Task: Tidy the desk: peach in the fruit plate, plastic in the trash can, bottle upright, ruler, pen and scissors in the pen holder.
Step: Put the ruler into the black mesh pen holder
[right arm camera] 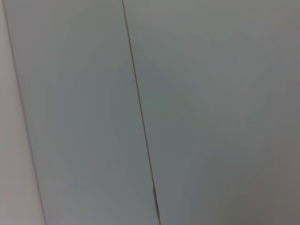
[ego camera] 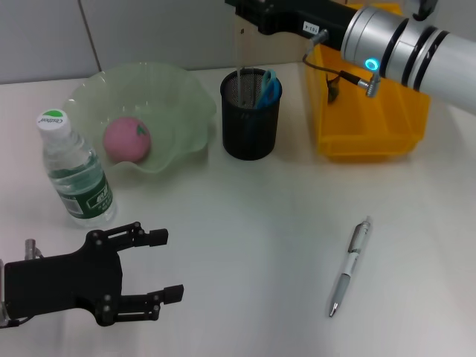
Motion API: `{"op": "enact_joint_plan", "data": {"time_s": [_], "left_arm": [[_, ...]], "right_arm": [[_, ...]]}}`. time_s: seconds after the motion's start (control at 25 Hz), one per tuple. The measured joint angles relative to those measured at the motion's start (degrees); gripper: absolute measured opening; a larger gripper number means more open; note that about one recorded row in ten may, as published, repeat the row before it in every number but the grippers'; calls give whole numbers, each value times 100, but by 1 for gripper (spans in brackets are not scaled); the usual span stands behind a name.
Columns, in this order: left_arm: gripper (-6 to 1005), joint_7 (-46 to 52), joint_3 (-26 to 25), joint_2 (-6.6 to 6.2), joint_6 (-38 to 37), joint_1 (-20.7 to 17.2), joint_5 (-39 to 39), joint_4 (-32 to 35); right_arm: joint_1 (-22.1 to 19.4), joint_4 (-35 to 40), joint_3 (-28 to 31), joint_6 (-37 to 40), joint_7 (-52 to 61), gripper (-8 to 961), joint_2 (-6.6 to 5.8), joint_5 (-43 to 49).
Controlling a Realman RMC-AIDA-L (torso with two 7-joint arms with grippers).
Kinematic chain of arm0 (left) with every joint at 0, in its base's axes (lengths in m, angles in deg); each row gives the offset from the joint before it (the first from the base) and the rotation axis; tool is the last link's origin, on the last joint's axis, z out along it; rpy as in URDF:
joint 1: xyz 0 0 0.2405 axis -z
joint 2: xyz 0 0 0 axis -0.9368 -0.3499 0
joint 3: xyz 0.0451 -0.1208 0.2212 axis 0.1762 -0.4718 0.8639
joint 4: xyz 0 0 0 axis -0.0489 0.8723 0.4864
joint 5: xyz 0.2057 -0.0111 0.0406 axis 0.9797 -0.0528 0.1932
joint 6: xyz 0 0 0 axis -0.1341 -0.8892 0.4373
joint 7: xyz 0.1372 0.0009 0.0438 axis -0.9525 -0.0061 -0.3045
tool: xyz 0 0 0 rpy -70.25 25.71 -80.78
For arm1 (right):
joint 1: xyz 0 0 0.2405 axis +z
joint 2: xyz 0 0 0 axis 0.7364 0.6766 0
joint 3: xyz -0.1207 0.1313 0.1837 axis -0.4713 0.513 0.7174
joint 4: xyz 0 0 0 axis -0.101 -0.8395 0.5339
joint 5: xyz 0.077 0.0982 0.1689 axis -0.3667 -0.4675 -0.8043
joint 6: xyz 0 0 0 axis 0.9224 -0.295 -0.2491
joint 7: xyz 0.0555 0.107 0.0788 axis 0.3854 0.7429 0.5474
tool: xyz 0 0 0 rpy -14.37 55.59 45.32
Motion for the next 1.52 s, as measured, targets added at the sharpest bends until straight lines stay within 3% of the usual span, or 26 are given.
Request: {"op": "enact_joint_plan", "data": {"time_s": [0.88,1.28,1.52], "left_arm": [[835,26,0,0,-52,-113,-45,1],[834,3,-6,-6,-33,-140,-78,14],[834,-13,-9,0,28,-147,-97,-18]], "right_arm": [[85,-238,-65,-194,-301,382,9,38],[25,-202,-27,-193,-301,615,13,-194],[-98,-198,-43,-101,-303,615,19,-732]]}}
